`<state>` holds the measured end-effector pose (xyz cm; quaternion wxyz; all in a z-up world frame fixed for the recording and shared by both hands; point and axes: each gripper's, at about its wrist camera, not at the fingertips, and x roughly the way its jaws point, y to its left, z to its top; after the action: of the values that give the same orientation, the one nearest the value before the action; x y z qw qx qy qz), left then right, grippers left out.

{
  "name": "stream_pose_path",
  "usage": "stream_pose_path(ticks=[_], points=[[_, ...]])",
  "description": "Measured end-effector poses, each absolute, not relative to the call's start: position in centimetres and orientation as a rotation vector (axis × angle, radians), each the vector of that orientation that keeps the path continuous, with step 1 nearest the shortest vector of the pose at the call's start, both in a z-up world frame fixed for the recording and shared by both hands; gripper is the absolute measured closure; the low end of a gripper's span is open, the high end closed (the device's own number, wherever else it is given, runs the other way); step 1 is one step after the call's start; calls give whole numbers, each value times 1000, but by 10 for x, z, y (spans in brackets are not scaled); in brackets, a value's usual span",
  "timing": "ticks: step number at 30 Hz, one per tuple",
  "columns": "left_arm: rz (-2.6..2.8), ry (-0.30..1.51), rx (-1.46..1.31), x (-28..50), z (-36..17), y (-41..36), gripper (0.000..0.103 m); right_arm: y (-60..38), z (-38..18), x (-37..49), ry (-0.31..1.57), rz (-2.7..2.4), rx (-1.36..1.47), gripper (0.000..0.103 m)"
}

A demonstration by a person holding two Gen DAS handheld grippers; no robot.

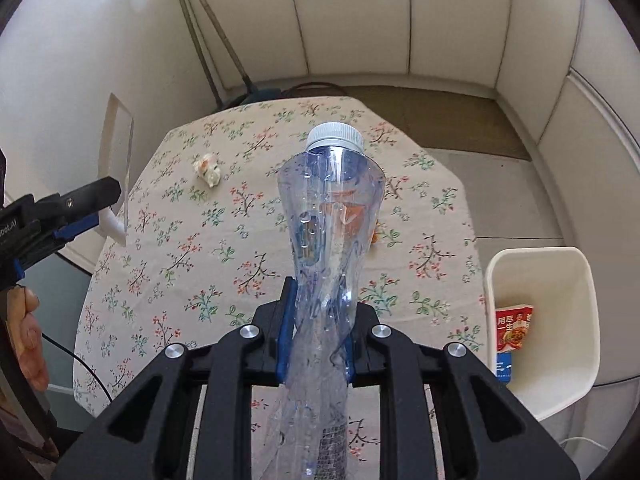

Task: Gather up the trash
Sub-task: 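Carry bottle and card over the bin and open both grippers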

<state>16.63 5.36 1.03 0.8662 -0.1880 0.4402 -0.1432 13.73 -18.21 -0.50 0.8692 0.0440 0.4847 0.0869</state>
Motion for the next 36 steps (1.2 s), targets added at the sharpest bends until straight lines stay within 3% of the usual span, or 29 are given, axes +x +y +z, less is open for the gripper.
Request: stream_pose_path(ticks=[16,22,30,36], points=[[-411,924,-317,165,6,-59,45,-366,28,109,718,-305,239,83],[-456,935,-281,157,-2,-105,45,-416,17,108,710,-417,282,81],[-509,956,-265,152,-13,-159,45,-455,9,94,722,-497,327,41],[-560,983,-262,152,-18,-204,45,-487,13,72,689,-576,361,18]])
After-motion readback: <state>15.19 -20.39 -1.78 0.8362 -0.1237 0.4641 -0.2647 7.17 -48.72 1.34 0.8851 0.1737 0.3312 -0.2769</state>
